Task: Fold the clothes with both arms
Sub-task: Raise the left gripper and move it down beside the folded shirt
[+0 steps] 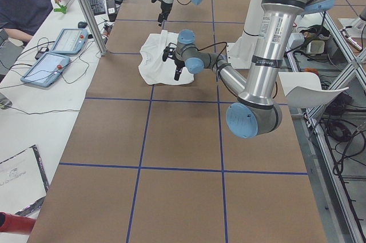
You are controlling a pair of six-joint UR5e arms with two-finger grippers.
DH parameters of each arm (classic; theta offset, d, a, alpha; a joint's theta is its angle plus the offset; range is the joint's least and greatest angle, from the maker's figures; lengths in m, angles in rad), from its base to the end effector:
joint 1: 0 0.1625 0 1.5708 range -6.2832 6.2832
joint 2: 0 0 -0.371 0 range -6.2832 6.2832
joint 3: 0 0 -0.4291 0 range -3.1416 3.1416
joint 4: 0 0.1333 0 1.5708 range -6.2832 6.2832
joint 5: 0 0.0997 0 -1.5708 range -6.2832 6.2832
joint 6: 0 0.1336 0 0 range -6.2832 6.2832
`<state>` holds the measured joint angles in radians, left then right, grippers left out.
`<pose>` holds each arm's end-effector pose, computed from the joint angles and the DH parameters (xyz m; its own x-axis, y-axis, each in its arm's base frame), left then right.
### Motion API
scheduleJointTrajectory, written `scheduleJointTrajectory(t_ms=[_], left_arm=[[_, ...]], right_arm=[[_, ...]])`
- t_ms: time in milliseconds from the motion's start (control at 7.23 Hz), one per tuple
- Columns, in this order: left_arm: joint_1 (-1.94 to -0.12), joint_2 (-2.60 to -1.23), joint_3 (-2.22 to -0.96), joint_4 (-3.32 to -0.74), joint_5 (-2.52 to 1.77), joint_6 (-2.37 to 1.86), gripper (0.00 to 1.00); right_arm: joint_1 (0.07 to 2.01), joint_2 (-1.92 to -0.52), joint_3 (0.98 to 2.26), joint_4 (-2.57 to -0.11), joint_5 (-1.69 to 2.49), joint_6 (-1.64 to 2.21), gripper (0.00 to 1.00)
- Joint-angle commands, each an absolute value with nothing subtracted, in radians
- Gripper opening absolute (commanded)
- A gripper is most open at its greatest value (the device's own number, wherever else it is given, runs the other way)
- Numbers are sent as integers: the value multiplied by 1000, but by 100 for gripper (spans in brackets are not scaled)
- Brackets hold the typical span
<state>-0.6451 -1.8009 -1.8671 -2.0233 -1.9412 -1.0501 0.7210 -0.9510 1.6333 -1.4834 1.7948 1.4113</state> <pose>0.4400 -0.4374 0.2949 0.5462 0.1694 -0.8204 0.0562 0.9697 0.2377 -0.4655 -0.5471 0.2181 0.6164 0.3355 0.7124 -0.4352 0.8991 -0.0470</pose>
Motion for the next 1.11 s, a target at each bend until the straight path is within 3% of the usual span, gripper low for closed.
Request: scheduleJointTrajectory(t_ms=[0, 691, 968], left_arm=[[-582, -1796, -1757, -2259, -1931, -1217, 89], [-534, -1777, -1749, -2252, -1933, -1229, 89], [-528, -1775, -1749, -2252, -1937, -1229, 85]], right_arm=[[721, -951, 1634, -1483, 1795, 1411, 100], [716, -951, 1634, -1482, 1793, 1416, 100], [716, -951, 1632, -1482, 1793, 1414, 100]])
